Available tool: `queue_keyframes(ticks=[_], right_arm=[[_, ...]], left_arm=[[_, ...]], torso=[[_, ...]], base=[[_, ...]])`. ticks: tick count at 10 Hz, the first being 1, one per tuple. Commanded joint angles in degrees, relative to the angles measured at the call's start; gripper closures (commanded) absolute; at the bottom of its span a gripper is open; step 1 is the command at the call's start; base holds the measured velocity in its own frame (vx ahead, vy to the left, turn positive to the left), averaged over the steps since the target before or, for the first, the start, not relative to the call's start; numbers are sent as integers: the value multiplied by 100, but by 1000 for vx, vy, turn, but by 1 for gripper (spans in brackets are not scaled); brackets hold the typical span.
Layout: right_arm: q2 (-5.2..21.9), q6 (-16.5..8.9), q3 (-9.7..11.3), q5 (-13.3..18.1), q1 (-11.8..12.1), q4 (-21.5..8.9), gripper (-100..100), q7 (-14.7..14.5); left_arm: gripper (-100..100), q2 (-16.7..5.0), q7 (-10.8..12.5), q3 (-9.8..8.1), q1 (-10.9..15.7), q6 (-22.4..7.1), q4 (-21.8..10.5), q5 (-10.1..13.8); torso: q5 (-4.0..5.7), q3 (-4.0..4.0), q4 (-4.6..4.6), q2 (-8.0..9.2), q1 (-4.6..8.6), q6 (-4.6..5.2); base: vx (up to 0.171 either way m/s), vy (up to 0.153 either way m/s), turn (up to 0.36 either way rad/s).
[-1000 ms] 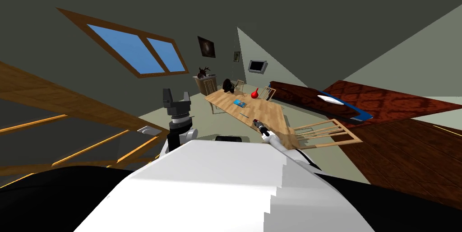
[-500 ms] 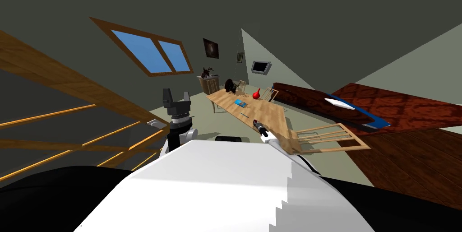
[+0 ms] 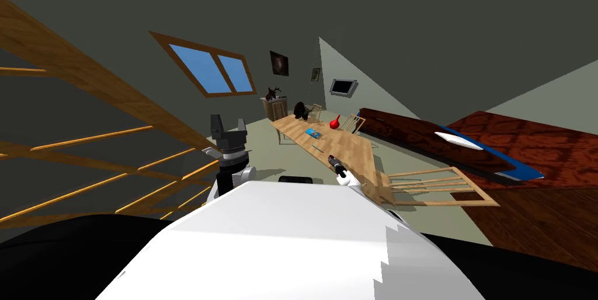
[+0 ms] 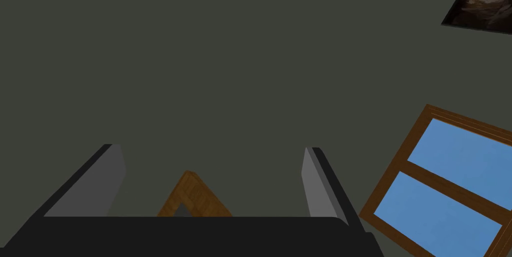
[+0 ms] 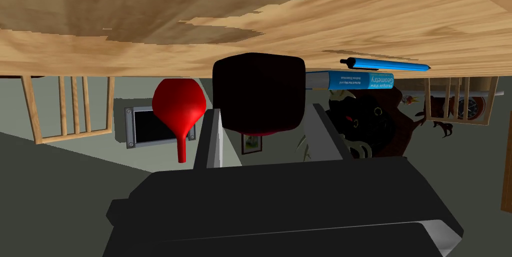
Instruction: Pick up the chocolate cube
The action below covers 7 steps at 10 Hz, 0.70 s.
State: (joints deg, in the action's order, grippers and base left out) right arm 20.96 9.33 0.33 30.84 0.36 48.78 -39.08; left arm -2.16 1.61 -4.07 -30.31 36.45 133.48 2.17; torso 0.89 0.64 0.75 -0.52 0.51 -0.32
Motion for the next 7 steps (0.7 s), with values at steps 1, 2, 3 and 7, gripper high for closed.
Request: queue_keyframes(ticks=[1, 2, 3, 7], right_arm=[[-63, -106, -124, 164, 76, 202, 100, 66], [-162, -337, -309, 393, 260, 427, 100, 222], [-162, -337, -309, 435, 260, 548, 100, 222], [-226, -571, -438, 652, 439, 847, 0, 385]], left_arm=[[0, 0, 0, 0, 0, 0, 0, 0], [0, 0, 0, 0, -1, 0, 0, 0], [0, 0, 0, 0, 0, 0, 0, 0], [0, 0, 0, 0, -1, 0, 0, 0]], torso=[[0, 0, 0, 0, 0, 0], [-2, -1, -2, -1, 3, 3], [0, -1, -2, 0, 8, -1], [-3, 5, 1, -11, -9, 4]], base=[[-52, -49, 75], [-53, -62, 201], [-38, -46, 68], [-29, -21, 51]])
